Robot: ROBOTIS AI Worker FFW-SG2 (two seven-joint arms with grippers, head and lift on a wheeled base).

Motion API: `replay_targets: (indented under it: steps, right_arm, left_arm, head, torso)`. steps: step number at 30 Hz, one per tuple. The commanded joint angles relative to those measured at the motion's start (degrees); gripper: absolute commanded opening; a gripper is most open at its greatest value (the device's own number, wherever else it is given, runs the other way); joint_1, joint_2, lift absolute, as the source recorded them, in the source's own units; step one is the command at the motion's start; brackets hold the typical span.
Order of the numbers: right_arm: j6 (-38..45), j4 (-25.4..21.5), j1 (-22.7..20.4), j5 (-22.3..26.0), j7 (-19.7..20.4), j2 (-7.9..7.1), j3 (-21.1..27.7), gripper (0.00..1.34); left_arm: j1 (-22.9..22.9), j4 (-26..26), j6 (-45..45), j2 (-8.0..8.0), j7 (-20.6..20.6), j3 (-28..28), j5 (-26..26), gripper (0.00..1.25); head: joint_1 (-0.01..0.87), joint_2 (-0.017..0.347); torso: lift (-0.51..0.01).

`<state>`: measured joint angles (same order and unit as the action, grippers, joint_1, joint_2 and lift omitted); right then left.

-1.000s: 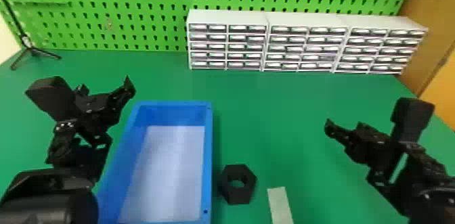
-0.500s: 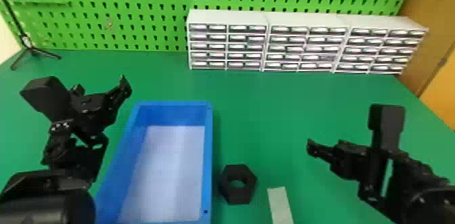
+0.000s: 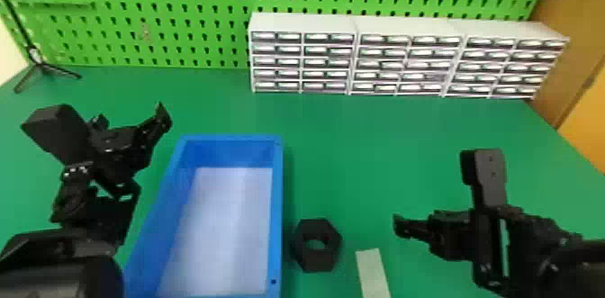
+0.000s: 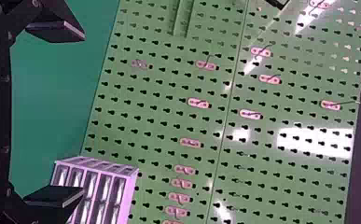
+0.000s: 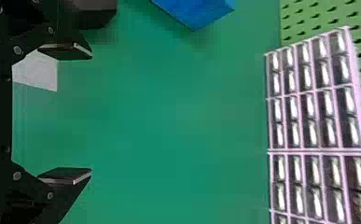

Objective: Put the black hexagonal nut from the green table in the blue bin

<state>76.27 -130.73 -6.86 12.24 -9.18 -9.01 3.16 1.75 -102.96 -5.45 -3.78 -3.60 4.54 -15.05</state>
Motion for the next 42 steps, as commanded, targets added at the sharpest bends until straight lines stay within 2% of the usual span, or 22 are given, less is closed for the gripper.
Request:
replay_targets:
  steps: [1,7,12,19,24,27,42]
  right_arm:
    - [5.21,-0.93,1.14,0.33,0.04,-1.54,-0.70,0.95]
    - [9.43,-1.19,2.73,0.77,0.04,-2.94,-2.19,0.95]
    - [11.36,-1.19,4.40,3.76,0.04,-6.20,-4.57,0.95]
    - [12.24,-0.75,6.24,7.18,-0.05,-8.92,-6.15,0.96]
    - [13.56,-0.32,8.53,10.52,-0.05,-11.64,-7.99,0.96]
    - [13.65,-0.05,9.14,11.58,-0.05,-12.35,-8.52,0.96]
    - [13.12,1.09,9.67,13.95,-0.05,-13.49,-9.31,0.96]
  left_arm:
    - [0.01,-0.14,0.00,0.00,-0.01,0.12,0.02,1.12]
    - [0.19,-0.14,0.00,0.00,-0.01,0.12,0.02,1.12]
    - [0.10,-0.14,0.00,0.00,-0.01,0.12,0.02,1.12]
    - [0.27,-0.14,0.00,0.00,-0.01,0.12,0.11,1.12]
    - [0.27,-0.14,0.00,0.00,-0.01,0.03,0.11,1.12]
    - [0.36,-0.14,0.00,0.00,-0.09,-0.06,0.11,1.12]
    - [0.27,-0.14,0.00,0.00,-0.45,-0.32,0.20,1.12]
  head:
    - [0.692,0.008]
    - [0.692,0.008]
    - [0.692,0.008]
    - [0.692,0.008]
    - [0.692,0.008]
    - [0.692,0.008]
    - [0.692,0.008]
  torso:
    - [-0.097]
    - [-0.097]
    - [-0.097]
    - [-0.097]
    - [-0.097]
    - [-0.097]
    - [-0.097]
